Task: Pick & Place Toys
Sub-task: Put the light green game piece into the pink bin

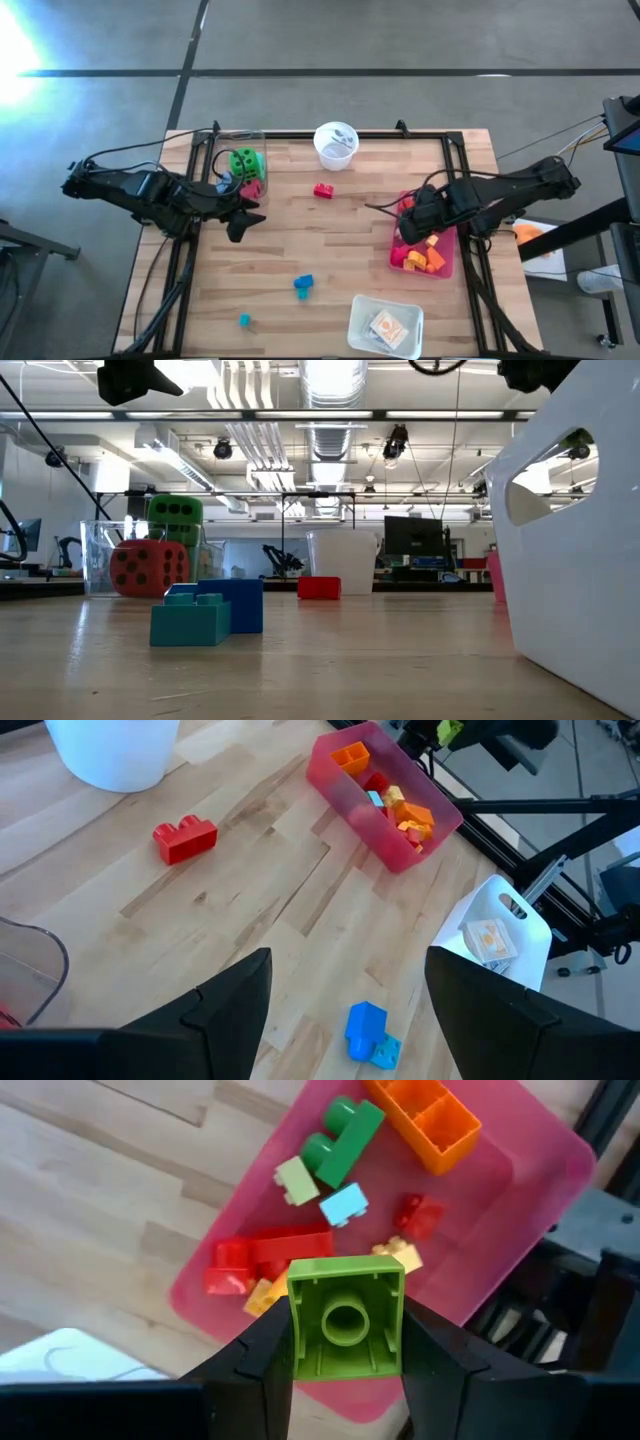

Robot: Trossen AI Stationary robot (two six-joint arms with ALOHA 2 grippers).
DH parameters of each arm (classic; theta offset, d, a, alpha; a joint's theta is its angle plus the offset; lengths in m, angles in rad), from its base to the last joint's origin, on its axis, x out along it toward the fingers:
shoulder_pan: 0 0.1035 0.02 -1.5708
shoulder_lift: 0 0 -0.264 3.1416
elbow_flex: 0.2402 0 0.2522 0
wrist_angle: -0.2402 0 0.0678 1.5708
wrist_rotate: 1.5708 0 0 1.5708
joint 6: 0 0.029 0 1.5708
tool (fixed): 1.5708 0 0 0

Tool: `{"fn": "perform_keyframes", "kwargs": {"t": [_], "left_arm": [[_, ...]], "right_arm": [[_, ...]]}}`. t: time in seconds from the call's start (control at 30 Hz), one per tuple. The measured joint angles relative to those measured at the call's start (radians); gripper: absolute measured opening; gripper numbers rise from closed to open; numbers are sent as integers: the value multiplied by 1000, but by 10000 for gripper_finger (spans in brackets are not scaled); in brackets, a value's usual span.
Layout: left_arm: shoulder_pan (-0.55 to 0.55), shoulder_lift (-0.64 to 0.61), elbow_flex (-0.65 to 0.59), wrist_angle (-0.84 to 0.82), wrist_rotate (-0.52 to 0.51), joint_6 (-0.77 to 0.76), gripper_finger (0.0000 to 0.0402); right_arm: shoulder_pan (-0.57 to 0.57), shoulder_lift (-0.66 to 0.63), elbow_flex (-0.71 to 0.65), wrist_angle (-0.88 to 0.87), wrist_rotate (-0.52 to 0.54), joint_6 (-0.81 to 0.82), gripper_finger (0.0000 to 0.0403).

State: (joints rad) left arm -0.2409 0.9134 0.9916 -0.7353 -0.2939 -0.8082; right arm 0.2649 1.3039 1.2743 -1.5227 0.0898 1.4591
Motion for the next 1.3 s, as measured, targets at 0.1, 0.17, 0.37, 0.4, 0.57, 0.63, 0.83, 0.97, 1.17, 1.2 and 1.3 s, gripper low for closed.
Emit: {"fn": "perform_keyframes", "kwargs": {"t": [0.1, 0.17, 0.37, 0.4, 0.57, 0.63, 0.83, 0.97, 1.17, 1.2, 1.3], "left_arm": [[0, 0, 0, 0, 0, 0, 265], [0, 0, 0, 0, 0, 0, 265], [0, 0, 0, -3, 0, 11, 265], [0, 0, 0, -3, 0, 13, 265], [0, 0, 0, -3, 0, 13, 265], [0, 0, 0, -3, 0, 13, 265], [0, 0, 0, -3, 0, 13, 265], [0, 0, 0, -3, 0, 13, 265], [1, 0, 0, -3, 0, 15, 265], [1, 0, 0, -3, 0, 16, 265], [1, 0, 0, -3, 0, 16, 265]], "right_arm": [[-13, 4, -44, 10, -9, -8, 130], [-22, 2, -80, 29, -13, -36, 130], [-53, -3, -210, 179, -69, -200, 130], [-57, -3, -233, 209, -73, -214, 130], [-70, -3, -343, 337, -98, -218, 130], [-72, 1, -373, 371, -94, -213, 130], [-74, 1, -442, 468, -95, -225, 130], [-74, 3, -461, 491, -101, -229, 130], [-85, 7, -472, 530, -102, -246, 130], [-87, 7, -478, 545, -102, -253, 130], [-98, 7, -492, 569, -112, -263, 130]]}}
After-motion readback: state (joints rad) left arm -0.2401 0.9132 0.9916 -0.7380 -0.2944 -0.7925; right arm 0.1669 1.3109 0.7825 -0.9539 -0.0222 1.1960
